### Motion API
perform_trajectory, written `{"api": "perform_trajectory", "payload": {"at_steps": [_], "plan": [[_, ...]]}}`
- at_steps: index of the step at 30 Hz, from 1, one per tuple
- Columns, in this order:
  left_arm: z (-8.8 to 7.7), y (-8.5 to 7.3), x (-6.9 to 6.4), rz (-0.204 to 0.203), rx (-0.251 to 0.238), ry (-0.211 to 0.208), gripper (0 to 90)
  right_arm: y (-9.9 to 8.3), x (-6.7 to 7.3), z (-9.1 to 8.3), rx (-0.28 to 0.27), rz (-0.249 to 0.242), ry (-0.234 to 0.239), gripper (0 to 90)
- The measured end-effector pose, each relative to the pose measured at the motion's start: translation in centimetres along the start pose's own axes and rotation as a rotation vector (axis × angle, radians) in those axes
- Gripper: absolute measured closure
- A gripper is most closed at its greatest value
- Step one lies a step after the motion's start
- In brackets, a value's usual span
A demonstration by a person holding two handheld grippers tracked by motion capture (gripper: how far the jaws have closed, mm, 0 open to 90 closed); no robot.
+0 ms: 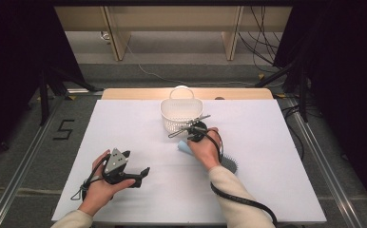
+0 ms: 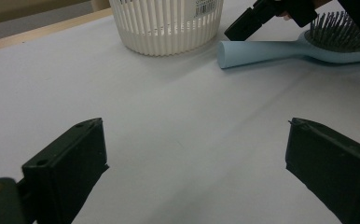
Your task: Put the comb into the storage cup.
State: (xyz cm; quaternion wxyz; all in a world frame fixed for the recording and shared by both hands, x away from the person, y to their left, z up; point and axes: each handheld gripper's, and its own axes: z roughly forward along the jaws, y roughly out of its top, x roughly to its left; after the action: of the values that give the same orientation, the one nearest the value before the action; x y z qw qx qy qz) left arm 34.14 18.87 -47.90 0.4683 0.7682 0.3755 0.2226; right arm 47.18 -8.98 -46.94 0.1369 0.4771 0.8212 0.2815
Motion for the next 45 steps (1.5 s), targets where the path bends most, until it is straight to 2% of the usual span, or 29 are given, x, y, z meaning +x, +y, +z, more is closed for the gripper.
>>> {"api": "perform_trajectory", "payload": {"at_steps": [6, 15, 24, 31, 36, 44, 45], "plan": [[0.0, 0.0, 0.0, 0.001, 0.0, -0.004, 4.9, 0.2, 0.3, 0.3, 0.029, -0.002, -0.011, 90.0], [0.0, 0.0, 0.0, -0.006, 0.001, -0.005, 4.9, 0.1, 0.4, 0.5, 0.045, 0.004, -0.003, 90.0], [-0.1, 0.1, 0.1, -0.012, -0.005, -0.002, 5.0, 0.1, 1.1, 0.7, 0.074, -0.024, -0.016, 90.0], [-0.2, 0.1, 0.2, -0.017, -0.011, 0.011, 5.6, 0.0, 1.5, 0.6, 0.086, -0.035, 0.011, 90.0], [-0.2, 0.1, 0.2, -0.018, -0.009, 0.014, 5.7, -0.3, 2.3, 0.3, 0.105, -0.043, 0.054, 90.0], [-0.4, 0.1, 0.5, -0.019, -0.006, 0.028, 5.6, -1.1, 3.5, -0.3, 0.131, -0.092, 0.086, 90.0], [-0.4, 0.1, 0.5, -0.02, -0.006, 0.028, 5.6, -1.3, 4.0, -0.5, 0.143, -0.111, 0.097, 90.0]]}}
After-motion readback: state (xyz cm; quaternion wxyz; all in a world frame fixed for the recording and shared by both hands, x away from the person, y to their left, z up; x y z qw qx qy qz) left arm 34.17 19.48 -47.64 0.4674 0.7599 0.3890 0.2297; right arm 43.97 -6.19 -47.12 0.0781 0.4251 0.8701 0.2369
